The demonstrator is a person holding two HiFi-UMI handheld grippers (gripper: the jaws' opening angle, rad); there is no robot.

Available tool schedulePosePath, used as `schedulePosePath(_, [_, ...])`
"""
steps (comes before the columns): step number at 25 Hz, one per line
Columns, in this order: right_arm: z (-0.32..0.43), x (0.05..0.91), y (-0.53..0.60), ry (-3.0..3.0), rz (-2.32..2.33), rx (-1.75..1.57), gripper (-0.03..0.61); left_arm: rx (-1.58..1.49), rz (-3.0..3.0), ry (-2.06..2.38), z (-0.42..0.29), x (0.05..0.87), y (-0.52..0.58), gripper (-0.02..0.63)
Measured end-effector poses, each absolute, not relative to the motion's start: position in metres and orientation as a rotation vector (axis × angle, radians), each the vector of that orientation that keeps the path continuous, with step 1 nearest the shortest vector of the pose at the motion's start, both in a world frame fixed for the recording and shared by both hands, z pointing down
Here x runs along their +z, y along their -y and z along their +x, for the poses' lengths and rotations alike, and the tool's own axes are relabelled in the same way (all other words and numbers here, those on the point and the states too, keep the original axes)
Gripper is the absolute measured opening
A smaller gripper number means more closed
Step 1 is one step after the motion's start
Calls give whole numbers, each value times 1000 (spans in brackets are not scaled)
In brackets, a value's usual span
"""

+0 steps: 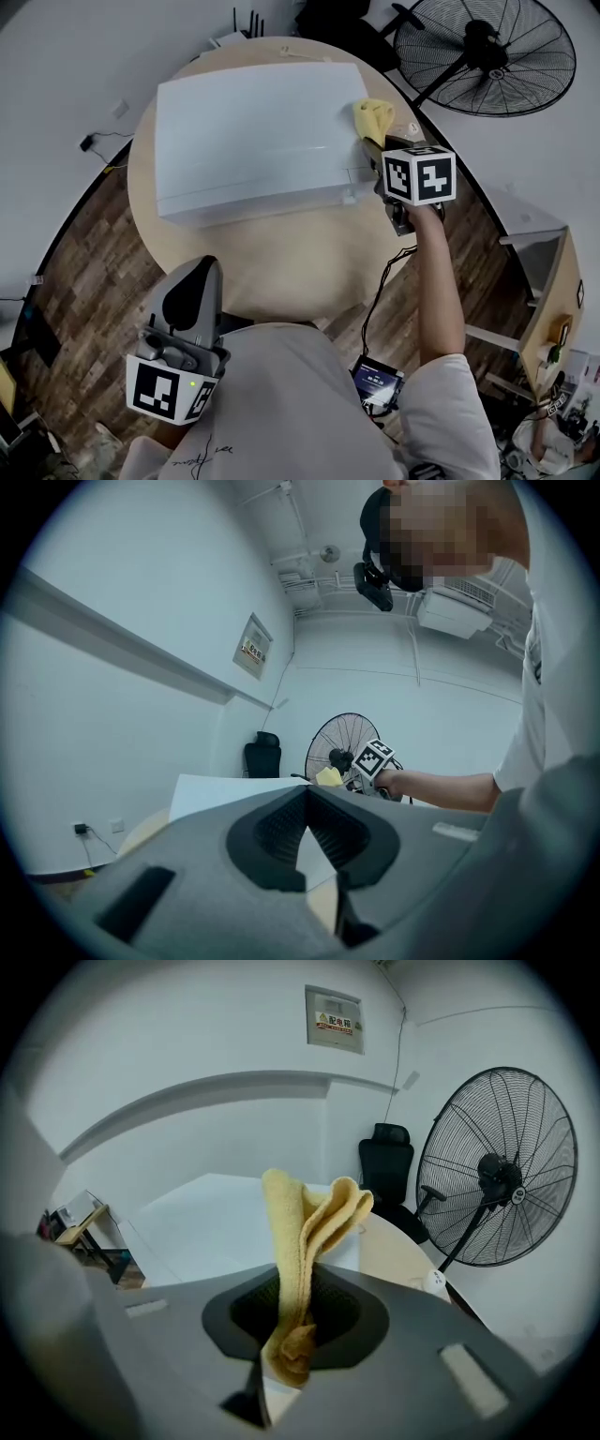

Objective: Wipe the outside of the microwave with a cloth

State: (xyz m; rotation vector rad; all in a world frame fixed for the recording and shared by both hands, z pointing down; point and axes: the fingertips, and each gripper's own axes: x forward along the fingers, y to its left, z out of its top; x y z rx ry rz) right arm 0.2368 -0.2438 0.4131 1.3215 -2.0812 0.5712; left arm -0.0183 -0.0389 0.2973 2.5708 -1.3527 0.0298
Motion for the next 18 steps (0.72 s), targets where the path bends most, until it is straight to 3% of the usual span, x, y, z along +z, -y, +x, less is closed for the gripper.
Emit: schedulePosePath(18, [184,413,235,2124,1267,624,66,-16,2554,1366,-37,300,44,-8])
